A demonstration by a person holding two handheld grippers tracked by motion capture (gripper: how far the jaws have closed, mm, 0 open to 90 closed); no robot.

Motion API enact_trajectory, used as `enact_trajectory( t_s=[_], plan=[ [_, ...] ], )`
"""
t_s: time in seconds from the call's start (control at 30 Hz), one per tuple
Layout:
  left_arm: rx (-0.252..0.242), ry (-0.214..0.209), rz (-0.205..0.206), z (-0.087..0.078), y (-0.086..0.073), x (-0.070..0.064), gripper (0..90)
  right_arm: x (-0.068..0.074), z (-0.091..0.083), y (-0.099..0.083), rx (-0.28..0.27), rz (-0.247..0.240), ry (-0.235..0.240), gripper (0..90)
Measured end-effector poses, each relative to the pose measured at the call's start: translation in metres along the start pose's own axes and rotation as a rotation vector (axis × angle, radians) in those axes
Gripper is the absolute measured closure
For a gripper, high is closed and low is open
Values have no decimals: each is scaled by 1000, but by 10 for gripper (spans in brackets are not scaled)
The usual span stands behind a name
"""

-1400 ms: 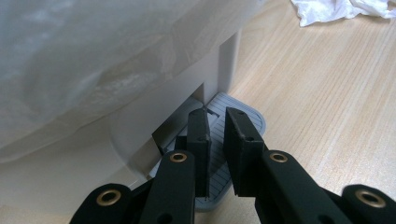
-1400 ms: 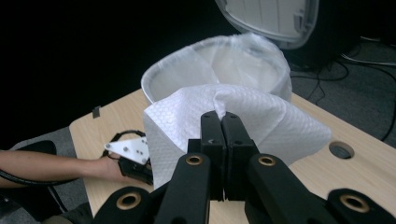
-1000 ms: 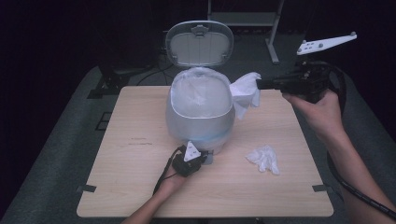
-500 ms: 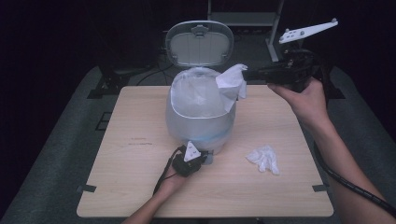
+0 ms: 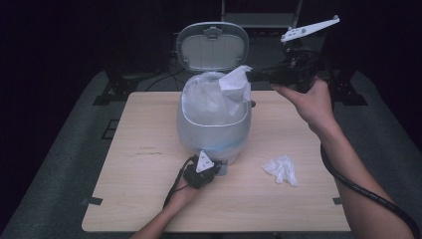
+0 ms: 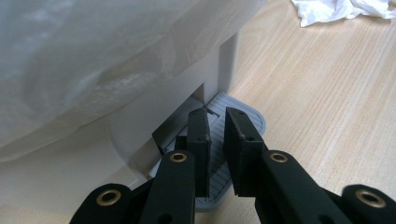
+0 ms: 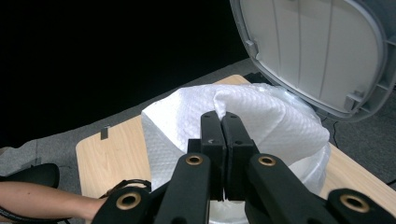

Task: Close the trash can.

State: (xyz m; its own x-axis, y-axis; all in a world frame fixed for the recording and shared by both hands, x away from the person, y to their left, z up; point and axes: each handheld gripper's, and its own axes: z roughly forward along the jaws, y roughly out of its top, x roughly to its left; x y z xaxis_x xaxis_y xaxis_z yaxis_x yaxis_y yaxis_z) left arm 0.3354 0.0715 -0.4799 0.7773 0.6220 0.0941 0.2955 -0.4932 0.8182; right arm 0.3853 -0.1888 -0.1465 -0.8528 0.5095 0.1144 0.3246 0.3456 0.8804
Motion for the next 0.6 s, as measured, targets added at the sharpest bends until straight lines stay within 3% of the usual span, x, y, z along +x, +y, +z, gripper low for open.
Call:
enact_trajectory(
  t_s=[0.6],
  plan=[
    [-2,6,1,0,0,-1,804,-3,44,4,45,8,2,885]
  ],
)
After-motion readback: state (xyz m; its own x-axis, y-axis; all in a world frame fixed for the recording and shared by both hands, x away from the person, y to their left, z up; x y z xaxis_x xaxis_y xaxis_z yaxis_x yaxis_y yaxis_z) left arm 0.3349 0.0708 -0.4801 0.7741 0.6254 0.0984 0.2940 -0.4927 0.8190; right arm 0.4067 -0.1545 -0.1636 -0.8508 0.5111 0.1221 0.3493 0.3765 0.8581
